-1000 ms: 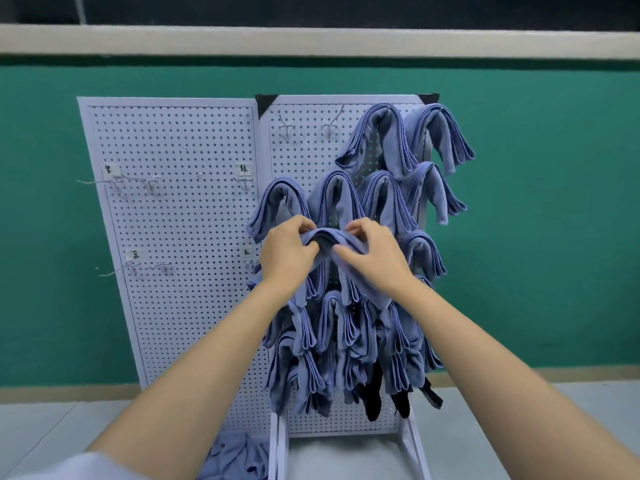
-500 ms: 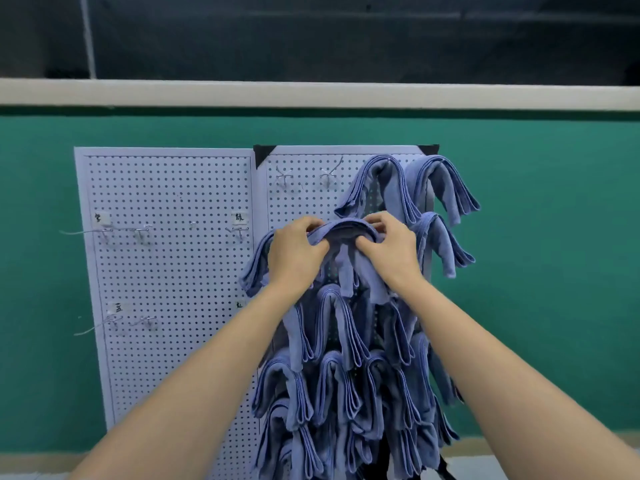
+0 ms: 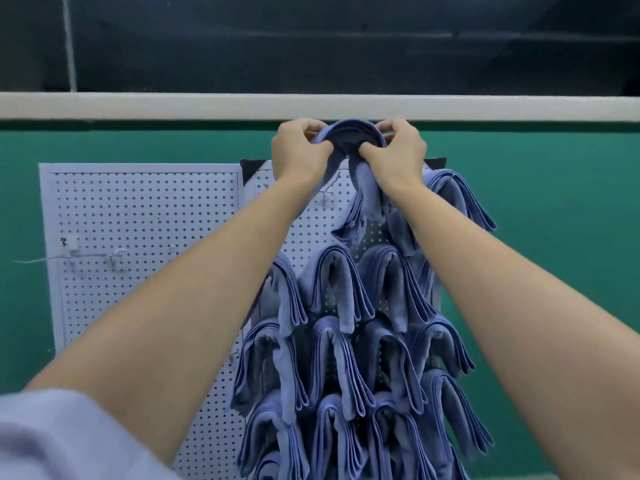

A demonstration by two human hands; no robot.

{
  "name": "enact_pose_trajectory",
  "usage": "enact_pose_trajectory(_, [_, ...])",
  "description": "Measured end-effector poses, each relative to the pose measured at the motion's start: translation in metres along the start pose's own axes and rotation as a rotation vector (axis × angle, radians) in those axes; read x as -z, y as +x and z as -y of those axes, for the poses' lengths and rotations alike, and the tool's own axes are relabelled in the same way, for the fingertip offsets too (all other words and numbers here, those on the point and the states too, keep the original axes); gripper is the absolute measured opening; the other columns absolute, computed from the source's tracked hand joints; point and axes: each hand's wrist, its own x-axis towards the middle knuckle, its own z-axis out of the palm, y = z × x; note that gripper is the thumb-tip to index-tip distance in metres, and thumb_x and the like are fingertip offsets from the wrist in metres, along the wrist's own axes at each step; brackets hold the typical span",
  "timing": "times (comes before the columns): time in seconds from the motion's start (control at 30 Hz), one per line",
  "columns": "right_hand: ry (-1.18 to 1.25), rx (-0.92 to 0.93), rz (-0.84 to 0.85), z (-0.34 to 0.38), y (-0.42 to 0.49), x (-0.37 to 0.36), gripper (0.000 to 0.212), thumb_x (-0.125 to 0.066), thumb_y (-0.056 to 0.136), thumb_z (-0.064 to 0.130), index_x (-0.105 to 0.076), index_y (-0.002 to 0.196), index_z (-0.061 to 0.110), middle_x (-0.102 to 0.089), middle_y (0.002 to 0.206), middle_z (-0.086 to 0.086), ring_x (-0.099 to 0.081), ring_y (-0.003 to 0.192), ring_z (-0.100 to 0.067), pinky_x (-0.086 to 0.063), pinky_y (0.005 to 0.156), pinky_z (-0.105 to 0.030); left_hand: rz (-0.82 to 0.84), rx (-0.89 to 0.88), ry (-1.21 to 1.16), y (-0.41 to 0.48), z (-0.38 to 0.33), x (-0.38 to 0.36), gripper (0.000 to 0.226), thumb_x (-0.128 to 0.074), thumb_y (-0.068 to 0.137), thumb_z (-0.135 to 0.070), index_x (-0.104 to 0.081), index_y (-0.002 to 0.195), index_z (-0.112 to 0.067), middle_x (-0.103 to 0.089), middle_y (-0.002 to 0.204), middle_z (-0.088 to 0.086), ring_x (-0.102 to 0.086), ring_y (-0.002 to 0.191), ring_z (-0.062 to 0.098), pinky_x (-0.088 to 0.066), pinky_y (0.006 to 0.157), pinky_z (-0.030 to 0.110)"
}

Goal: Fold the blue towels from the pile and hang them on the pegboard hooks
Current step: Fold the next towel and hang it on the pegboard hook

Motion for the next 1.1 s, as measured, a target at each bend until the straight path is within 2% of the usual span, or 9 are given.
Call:
enact_pose_trajectory(0.13, [-0.034, -0.015, 0.01, 0.0, 0.02, -0.013, 0.021, -0.062, 0.079, 0.012, -0.06, 0.101, 0.011, -0.059, 0.092, 0.001, -0.056, 0.084, -0.018, -0.045, 0.072, -0.027, 0.0, 0.006, 0.006, 0.024, 0.006, -0.007, 0.022, -0.059, 0.079, 0.001, -0.069, 0.089, -0.017, -0.065, 0.081, -0.005, -0.06, 0.076, 0.011, -0.05, 0.068, 0.019])
enact_pose_trajectory(0.37, [-0.229, -0.041, 0.057, -0.017, 0.029, -0.042, 0.022, -0.062, 0.083, 0.015, -0.056, 0.103, 0.008, -0.056, 0.096, -0.006, -0.052, 0.084, -0.027, -0.038, 0.066, -0.031, 0.018, 0.039, 0.101, 0.041, 0.041, -0.024, 0.024, -0.058, 0.081, 0.001, -0.07, 0.097, -0.013, -0.065, 0.089, -0.001, -0.059, 0.083, 0.016, -0.048, 0.072, 0.025])
enact_pose_trajectory(0.53, [-0.328, -0.031, 0.157, -0.046, 0.013, -0.062, 0.022, -0.059, 0.085, 0.014, -0.054, 0.104, 0.005, -0.062, 0.105, -0.016, -0.056, 0.095, -0.034, -0.04, 0.073, -0.035, 0.059, 0.051, 0.172, 0.03, 0.079, -0.034, 0.024, -0.057, 0.083, -0.001, -0.068, 0.103, -0.009, -0.069, 0.101, 0.005, -0.062, 0.092, 0.02, -0.049, 0.078, 0.029])
enact_pose_trajectory(0.7, [-0.261, 0.027, 0.173, -0.062, -0.011, -0.069, 0.031, -0.06, 0.088, 0.011, -0.046, 0.115, 0.006, -0.063, 0.105, -0.017, -0.057, 0.099, -0.034, -0.047, 0.08, -0.04, 0.051, -0.01, 0.131, 0.007, 0.099, -0.035, 0.027, -0.059, 0.085, -0.002, -0.063, 0.11, -0.01, -0.065, 0.104, 0.001, -0.054, 0.088, 0.013, -0.049, 0.08, 0.031])
enact_pose_trajectory(0.8, [-0.209, 0.047, 0.147, -0.067, -0.023, -0.064, 0.039, -0.065, 0.085, 0.016, -0.044, 0.117, 0.009, -0.06, 0.105, -0.011, -0.056, 0.099, -0.032, -0.048, 0.075, -0.04, 0.093, -0.082, 0.271, -0.004, 0.109, -0.033, 0.048, -0.067, 0.081, -0.01, -0.052, 0.126, -0.016, -0.058, 0.121, 0.002, -0.051, 0.107, 0.021, -0.046, 0.088, 0.035])
enact_pose_trajectory(0.87, [-0.46, 0.13, 0.107, -0.072, -0.033, -0.061, 0.042, -0.066, 0.085, 0.024, -0.045, 0.118, 0.008, -0.053, 0.117, -0.01, -0.048, 0.109, -0.029, -0.045, 0.078, -0.037, 0.112, -0.102, 0.474, -0.011, 0.117, -0.032, 0.066, -0.069, 0.08, -0.012, -0.038, 0.139, -0.02, -0.045, 0.135, 0.005, -0.041, 0.12, 0.028, -0.042, 0.094, 0.039])
enact_pose_trajectory(0.93, [-0.765, 0.231, 0.075, -0.075, -0.041, -0.058, 0.043, -0.061, 0.088, 0.032, -0.046, 0.121, 0.009, -0.049, 0.122, -0.011, -0.044, 0.114, -0.031, -0.041, 0.08, -0.037, 0.128, -0.081, 0.583, -0.018, 0.123, -0.031, 0.074, -0.065, 0.084, -0.008, -0.027, 0.146, -0.022, -0.037, 0.142, 0.006, -0.037, 0.123, 0.03, -0.041, 0.091, 0.037])
enact_pose_trajectory(0.97, [-0.787, 0.227, 0.086, -0.074, -0.042, -0.058, 0.04, -0.057, 0.091, 0.031, -0.045, 0.123, 0.009, -0.05, 0.122, -0.012, -0.046, 0.113, -0.032, -0.04, 0.077, -0.038, 0.128, -0.068, 0.587, -0.02, 0.123, -0.031, 0.074, -0.062, 0.085, -0.004, -0.024, 0.147, -0.023, -0.036, 0.142, 0.006, -0.038, 0.122, 0.03, -0.041, 0.084, 0.034])
enact_pose_trajectory(1.1, [-0.525, 0.091, 0.1, -0.071, -0.035, -0.057, 0.023, -0.046, 0.096, 0.017, -0.047, 0.117, 0.008, -0.059, 0.113, -0.014, -0.056, 0.1, -0.038, -0.03, 0.067, -0.034, 0.075, -0.094, 0.372, -0.018, 0.121, -0.03, 0.066, -0.051, 0.086, 0.005, -0.031, 0.142, -0.022, -0.043, 0.137, 0.006, -0.049, 0.109, 0.028, -0.04, 0.069, 0.033])
